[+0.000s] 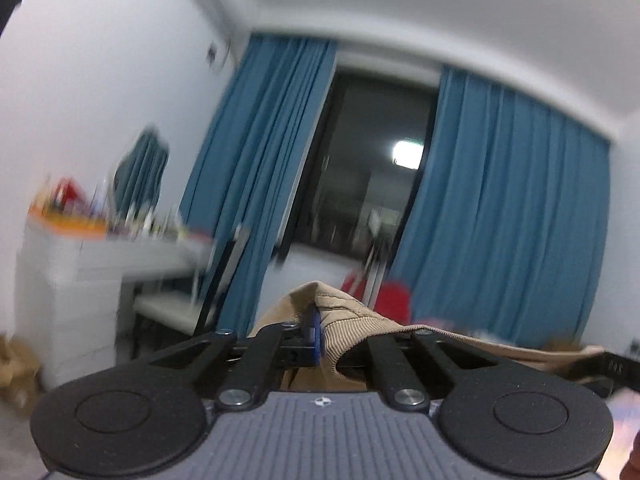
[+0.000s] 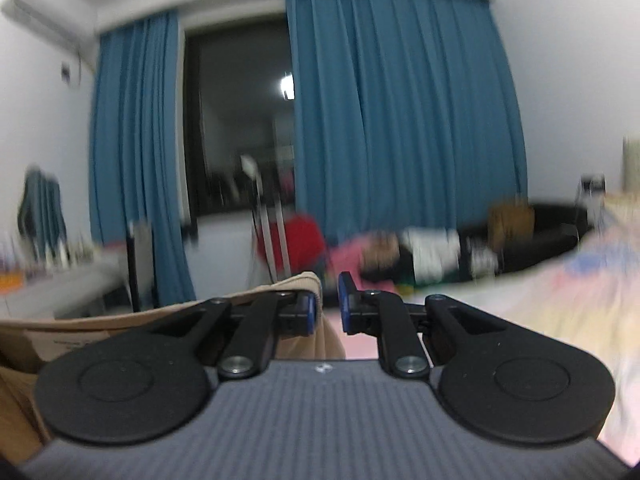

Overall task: Fold clothes
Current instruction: 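Lift the shirt high with both grippers to shake it open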

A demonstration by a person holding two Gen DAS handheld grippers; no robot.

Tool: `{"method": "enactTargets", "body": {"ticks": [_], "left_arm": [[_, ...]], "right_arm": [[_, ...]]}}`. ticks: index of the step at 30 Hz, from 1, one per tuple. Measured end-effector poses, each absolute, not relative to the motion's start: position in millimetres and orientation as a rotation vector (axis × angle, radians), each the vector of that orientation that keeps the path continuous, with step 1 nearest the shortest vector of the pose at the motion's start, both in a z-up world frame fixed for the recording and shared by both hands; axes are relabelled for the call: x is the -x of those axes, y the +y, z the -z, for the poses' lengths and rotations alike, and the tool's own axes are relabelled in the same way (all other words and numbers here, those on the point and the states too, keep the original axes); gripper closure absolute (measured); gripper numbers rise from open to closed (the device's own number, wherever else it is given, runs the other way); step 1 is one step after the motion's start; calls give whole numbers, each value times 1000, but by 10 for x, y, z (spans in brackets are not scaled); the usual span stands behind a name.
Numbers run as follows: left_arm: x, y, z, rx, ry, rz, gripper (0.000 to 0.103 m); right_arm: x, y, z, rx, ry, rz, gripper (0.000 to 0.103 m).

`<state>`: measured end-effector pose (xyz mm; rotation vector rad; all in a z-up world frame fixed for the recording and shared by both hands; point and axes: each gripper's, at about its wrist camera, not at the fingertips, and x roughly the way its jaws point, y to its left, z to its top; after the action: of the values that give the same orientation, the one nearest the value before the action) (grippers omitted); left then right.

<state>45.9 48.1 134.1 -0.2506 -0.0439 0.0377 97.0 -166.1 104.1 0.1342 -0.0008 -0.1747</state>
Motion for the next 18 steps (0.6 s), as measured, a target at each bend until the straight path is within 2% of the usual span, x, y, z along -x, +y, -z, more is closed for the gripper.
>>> {"method": "enactTargets", "body": {"ticks": [6,11,18], "left_arm": [[-249,338,-2731,213,-245,11,100],[83,261,-3567,196,-335,65,100],[446,136,-4340,161,-395,130,100]], "right_arm": [[-516,-1902,-2374,-145,-195,136,89],[-53,-2136,-3338,-164,-300,77,89],[504,-2355,-4020,-107,-394,41,89]]}}
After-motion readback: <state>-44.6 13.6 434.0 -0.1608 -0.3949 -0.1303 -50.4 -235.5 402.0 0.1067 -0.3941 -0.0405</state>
